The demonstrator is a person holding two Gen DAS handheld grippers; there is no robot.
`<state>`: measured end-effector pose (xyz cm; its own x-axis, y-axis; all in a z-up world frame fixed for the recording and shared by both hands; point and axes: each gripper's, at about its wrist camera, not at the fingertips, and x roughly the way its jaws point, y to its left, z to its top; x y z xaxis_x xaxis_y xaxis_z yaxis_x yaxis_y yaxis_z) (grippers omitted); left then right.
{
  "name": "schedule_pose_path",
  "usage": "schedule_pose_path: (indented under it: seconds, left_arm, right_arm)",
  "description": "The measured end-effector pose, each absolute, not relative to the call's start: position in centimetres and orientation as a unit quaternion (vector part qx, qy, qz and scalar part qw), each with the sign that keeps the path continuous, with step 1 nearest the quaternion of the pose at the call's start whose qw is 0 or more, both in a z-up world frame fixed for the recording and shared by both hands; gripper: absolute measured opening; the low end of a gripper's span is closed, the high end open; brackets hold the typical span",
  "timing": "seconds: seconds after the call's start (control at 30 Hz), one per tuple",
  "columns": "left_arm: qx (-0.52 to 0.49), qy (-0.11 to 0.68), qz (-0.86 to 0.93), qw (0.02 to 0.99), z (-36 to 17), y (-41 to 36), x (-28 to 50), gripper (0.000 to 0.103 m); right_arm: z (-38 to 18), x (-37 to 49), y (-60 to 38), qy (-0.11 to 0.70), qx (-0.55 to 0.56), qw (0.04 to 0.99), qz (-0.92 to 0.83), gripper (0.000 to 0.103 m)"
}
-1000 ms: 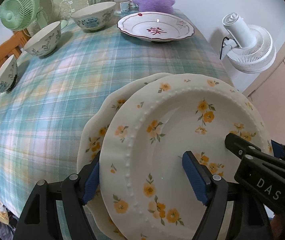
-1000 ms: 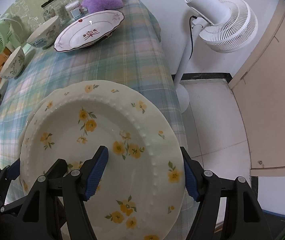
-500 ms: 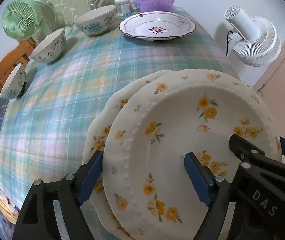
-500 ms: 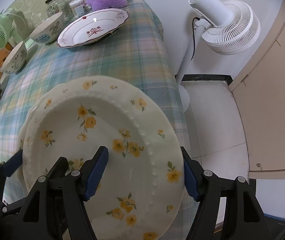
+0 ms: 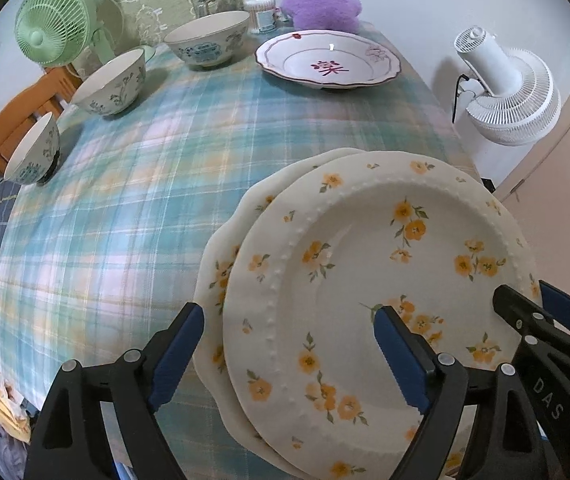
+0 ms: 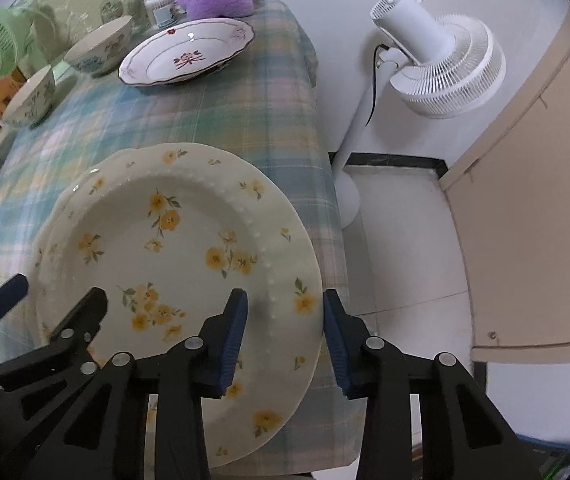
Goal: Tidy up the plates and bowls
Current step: 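Lower the beaded-rim plate onto the scalloped plate and open both tools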
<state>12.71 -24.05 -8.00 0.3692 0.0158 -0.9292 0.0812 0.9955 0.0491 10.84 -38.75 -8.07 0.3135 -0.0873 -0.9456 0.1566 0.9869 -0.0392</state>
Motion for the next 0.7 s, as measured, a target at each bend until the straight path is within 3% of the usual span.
schedule_pose_path:
  seconds: [0.43,0.5,0.57,0.7]
  left_arm:
    - [0.036,0.554,-0.036,0.831,-7.2,-22.8,13.1,0.091]
    - [0.036,0.549,-0.037,0.834,-6.8,-22.3,13.2,0.091]
    - [0.033,0.545,-0.039,0.837,-6.3,-21.8,13.4,0.092]
    - [0.033,0.529,-0.048,0.846,-4.6,-20.5,13.7,0.095]
  right_arm:
    - [-8.7,12.1,-37.7,0.587,0.058,0.805,-0.069,0.044]
    - [-8.2,12.0,-37.6,0.579,0.060,0.810,-0.072,0.048]
    - [-7.1,11.9,-37.2,0.563,0.053,0.821,-0.081,0.058]
    - [-5.1,11.7,-36.7,0.542,0.062,0.833,-0.097,0.066]
